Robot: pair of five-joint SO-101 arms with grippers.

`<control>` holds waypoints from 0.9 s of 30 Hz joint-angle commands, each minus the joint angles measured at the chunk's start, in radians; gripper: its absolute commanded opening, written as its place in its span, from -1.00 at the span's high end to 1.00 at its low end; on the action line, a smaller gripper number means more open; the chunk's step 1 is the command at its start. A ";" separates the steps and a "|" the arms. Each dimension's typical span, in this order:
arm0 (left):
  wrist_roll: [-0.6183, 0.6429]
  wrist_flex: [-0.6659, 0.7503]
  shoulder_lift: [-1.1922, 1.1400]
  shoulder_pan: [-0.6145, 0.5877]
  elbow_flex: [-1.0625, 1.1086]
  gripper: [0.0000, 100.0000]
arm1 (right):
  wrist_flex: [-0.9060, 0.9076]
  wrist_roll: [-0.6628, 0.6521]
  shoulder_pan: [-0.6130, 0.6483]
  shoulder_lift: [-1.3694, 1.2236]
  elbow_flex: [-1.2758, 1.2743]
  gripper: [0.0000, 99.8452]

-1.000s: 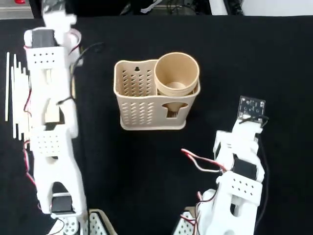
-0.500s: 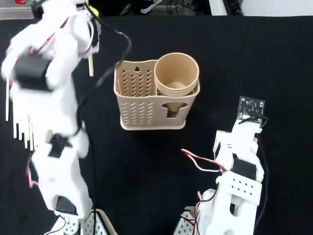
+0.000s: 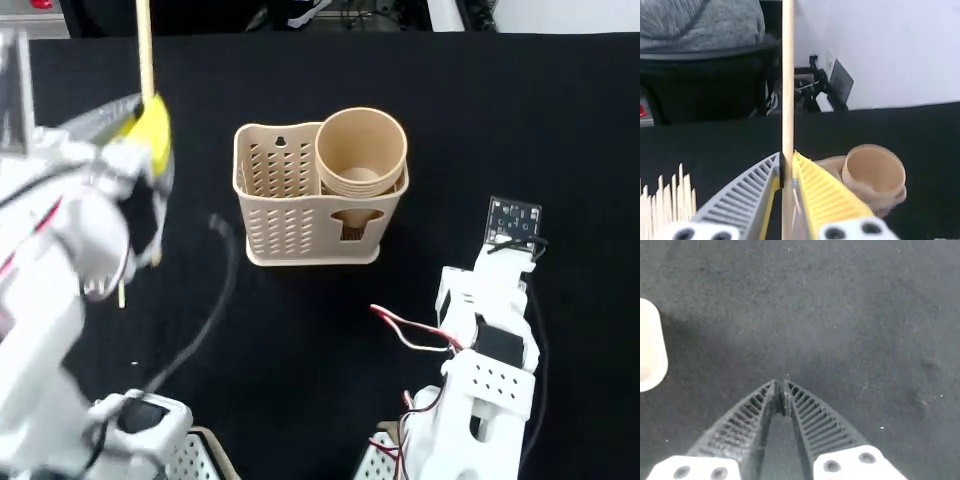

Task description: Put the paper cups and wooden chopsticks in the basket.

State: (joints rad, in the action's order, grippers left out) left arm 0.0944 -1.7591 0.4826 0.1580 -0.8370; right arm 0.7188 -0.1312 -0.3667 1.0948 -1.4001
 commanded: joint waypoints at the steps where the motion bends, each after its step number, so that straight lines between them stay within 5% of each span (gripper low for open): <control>1: -0.020 0.097 0.269 0.012 0.252 0.94 | -0.018 -0.002 0.002 0.016 0.007 0.97; 8: -0.020 0.555 0.626 0.012 0.829 0.94 | -0.023 -0.003 0.031 0.015 -0.004 0.97; 18: -0.025 1.564 0.919 0.010 1.779 0.94 | -0.025 -0.055 0.043 0.015 -0.016 0.97; 21: -0.015 1.688 0.896 0.015 1.867 0.94 | -0.025 -0.057 0.072 0.015 -0.019 0.97; 27: -0.021 1.703 0.741 0.156 1.834 0.94 | -0.046 -0.057 0.077 0.015 -0.027 0.97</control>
State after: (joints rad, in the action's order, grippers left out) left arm 0.0760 -0.0913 1.3188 0.2348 1.0288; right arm 0.7004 -0.1757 -0.3023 1.0948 -1.4277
